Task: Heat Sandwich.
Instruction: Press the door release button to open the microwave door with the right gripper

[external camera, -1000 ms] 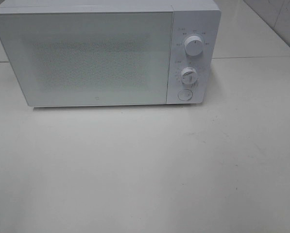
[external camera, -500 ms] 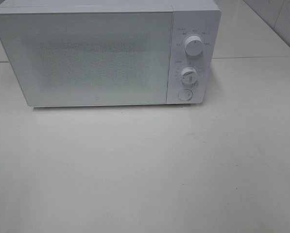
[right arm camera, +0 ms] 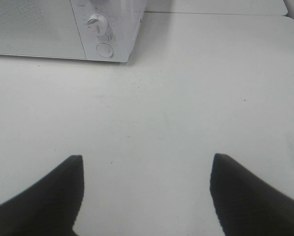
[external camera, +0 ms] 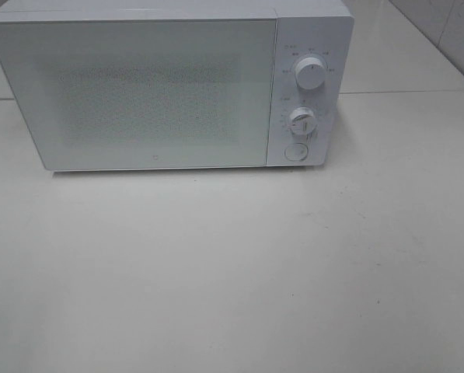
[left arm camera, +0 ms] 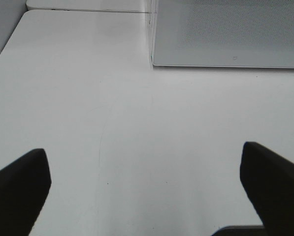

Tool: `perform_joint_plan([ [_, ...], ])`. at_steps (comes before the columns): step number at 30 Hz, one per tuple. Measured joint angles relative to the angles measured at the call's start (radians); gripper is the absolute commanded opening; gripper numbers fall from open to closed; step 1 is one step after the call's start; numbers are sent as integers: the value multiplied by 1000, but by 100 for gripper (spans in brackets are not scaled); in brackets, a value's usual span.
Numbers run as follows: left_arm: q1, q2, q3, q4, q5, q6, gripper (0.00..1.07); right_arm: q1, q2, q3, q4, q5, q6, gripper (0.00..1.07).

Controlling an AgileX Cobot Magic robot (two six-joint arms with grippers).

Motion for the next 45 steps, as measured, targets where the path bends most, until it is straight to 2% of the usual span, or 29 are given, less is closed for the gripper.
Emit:
perform_joint_plan([
  [33, 0, 0, 0, 0, 0, 0, 98, -7, 13, -11, 0, -13, 17, 70],
  [45, 0, 0, 0, 0, 0, 0, 98, -7, 237, -23, 0, -178, 17, 79],
])
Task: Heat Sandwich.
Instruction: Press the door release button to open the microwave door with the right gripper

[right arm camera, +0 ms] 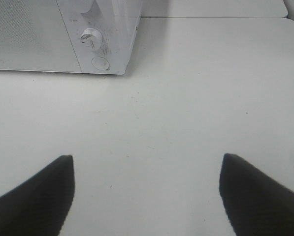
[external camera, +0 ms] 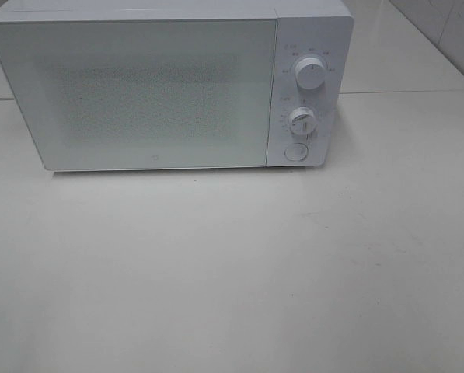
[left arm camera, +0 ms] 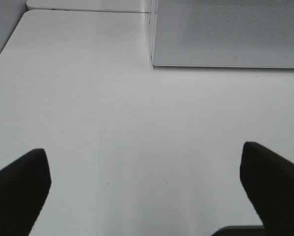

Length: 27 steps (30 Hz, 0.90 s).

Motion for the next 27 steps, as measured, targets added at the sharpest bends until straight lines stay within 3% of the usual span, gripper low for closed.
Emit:
perform_joint_plan([
  [27, 0, 0, 0, 0, 0, 0, 98, 0, 502, 0, 1, -468, 13, 76],
])
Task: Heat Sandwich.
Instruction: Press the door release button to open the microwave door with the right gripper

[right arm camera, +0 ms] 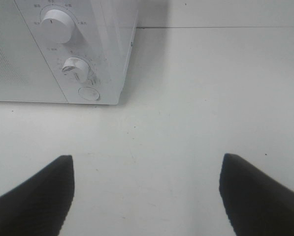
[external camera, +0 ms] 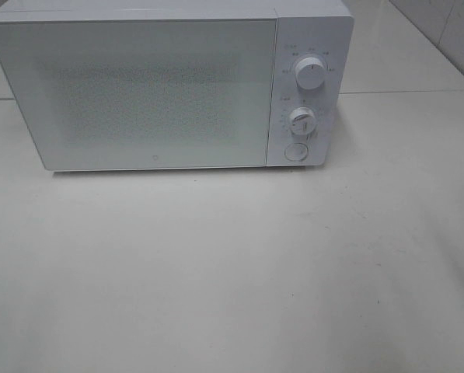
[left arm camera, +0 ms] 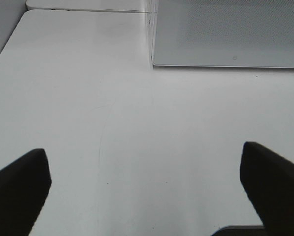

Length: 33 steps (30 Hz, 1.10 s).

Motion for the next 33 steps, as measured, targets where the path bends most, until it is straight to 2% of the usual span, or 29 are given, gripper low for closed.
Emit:
perform_joint_plan([
  [13, 0, 0, 0, 0, 0, 0, 98, 0, 240, 1, 3, -256, 33, 76],
  [18, 0, 0, 0, 0, 0, 0, 98, 0, 375, 47, 3, -517, 33, 76],
  [23, 0, 0, 0, 0, 0, 0, 98, 0, 426, 74, 4, -628, 27, 76],
  [28, 0, 0, 0, 0, 0, 0, 98, 25, 487, 109, 61, -783, -33, 76],
  [32, 0, 0, 0, 0, 0, 0, 98, 145, 558, 120, 235, -908, -207, 76],
  [33, 0, 0, 0, 0, 0, 0, 98, 145, 558, 120, 235, -908, -207, 76],
])
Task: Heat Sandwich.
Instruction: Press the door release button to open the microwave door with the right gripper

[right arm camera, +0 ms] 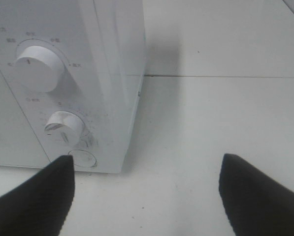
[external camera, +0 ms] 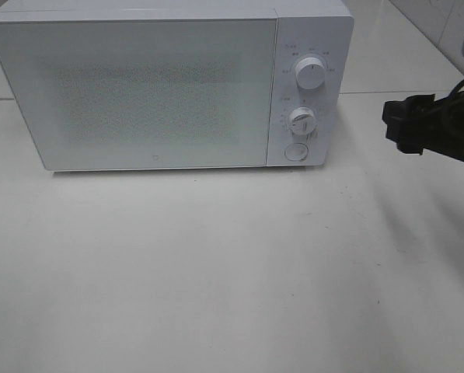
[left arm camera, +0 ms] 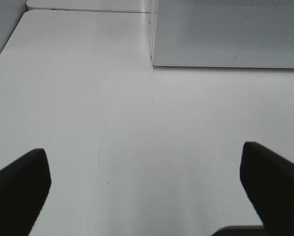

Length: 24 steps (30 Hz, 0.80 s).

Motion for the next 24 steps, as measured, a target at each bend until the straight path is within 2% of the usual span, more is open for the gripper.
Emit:
perform_joint_plan([
  [4, 0, 0, 0, 0, 0, 0, 98, 113, 71, 0, 150, -105, -108, 76],
  [5, 0, 0, 0, 0, 0, 0, 98, 113, 71, 0, 150, -105, -108, 76],
  [9, 0, 0, 0, 0, 0, 0, 98, 216, 141, 0, 276, -205, -157, 76],
  [24, 0, 0, 0, 0, 0, 0, 98, 478, 347, -8, 562, -383, -174, 76],
])
